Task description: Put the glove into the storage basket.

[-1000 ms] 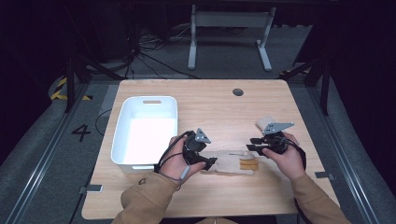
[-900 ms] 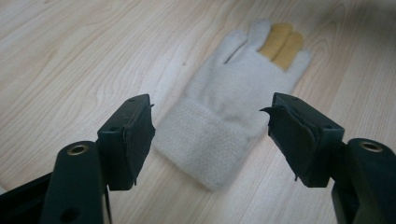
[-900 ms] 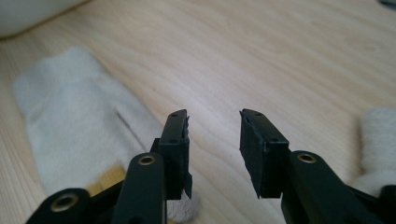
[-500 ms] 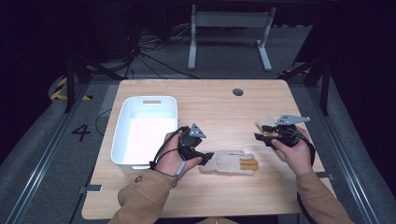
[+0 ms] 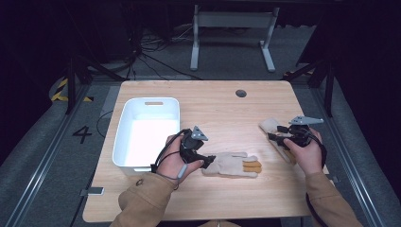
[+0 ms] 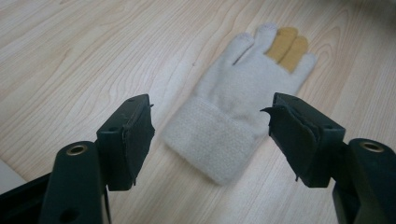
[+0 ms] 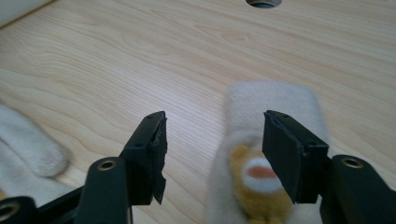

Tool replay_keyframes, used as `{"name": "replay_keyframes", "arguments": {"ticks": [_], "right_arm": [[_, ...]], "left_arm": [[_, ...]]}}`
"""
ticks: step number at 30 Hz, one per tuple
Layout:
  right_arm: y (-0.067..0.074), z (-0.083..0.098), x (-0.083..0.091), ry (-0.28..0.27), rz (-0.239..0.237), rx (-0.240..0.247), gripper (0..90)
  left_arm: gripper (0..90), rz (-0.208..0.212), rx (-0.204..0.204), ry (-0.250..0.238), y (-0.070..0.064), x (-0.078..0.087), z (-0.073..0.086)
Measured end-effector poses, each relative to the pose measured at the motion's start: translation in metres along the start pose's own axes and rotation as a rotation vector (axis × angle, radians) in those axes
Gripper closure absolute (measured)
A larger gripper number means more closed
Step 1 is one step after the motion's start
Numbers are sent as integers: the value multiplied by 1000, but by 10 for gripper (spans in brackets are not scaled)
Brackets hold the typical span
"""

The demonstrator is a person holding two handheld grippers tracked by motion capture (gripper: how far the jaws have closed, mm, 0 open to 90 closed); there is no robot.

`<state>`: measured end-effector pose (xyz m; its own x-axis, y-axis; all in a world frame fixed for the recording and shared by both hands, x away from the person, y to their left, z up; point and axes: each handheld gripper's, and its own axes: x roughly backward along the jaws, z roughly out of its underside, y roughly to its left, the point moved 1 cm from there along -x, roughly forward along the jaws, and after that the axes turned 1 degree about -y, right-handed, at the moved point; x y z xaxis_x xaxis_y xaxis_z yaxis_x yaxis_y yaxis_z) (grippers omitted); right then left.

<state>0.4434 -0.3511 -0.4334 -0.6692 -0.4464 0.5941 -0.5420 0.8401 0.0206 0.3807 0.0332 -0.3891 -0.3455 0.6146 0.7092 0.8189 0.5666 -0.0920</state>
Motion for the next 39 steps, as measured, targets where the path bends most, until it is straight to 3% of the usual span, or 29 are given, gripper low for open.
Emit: {"name": "replay_keyframes", "arguments": {"ticks": [3, 10, 26, 29, 31, 39], "right_arm": [[-10, 7, -1, 21, 37, -17, 357], [-20, 17, -6, 54, 44, -39, 341], [-23, 25, -14, 113, 76, -27, 318], [-23, 26, -15, 117, 78, -19, 340], [-22, 26, -14, 121, 72, -4, 457], [-17, 23, -8, 171, 68, 0, 625]], "left_arm": [[313, 4, -2, 9, 0, -1, 1], [311, 6, -4, 11, -1, -2, 1], [303, 10, -11, 27, -3, -6, 2], [303, 9, -11, 28, -2, -5, 2], [303, 8, -10, 23, -2, -4, 2], [303, 7, -11, 21, -1, -2, 2]]}}
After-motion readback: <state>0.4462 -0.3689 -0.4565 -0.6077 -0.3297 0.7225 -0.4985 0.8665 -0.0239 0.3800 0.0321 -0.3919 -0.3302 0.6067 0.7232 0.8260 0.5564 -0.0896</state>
